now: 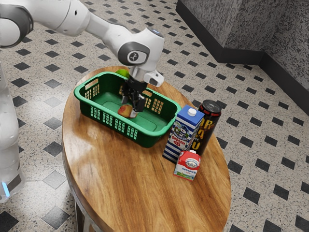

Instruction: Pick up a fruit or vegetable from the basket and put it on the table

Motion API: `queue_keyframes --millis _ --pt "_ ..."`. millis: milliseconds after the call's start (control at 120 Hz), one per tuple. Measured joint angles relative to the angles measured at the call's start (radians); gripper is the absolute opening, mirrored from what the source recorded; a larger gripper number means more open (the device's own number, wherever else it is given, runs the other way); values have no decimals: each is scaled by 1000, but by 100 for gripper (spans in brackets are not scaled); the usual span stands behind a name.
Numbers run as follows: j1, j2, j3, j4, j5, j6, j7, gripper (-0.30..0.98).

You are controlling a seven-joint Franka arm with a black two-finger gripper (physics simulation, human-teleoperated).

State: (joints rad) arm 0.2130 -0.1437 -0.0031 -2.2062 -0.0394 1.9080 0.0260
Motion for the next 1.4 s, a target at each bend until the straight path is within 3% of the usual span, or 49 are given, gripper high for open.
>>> queue_keyframes --millis 100,475,850,933,1042,1133,1258,1400 --pt "-2 10 0 0 -11 7 15 65" --pt "6 25 13 -15 -30 23 50 37" --pt "-5 -81 14 -15 -20 64 57 34" --pt "-64 -214 14 -29 -18 60 46 35" --pt "-224 -338 -7 -49 -17 47 10 35" --pt "-315 -353 -84 -44 -23 40 -34 35" --pt "-349 -338 -215 -29 -72 36 -97 34" --pt "-384 -282 -266 20 -117 37 -161 37"
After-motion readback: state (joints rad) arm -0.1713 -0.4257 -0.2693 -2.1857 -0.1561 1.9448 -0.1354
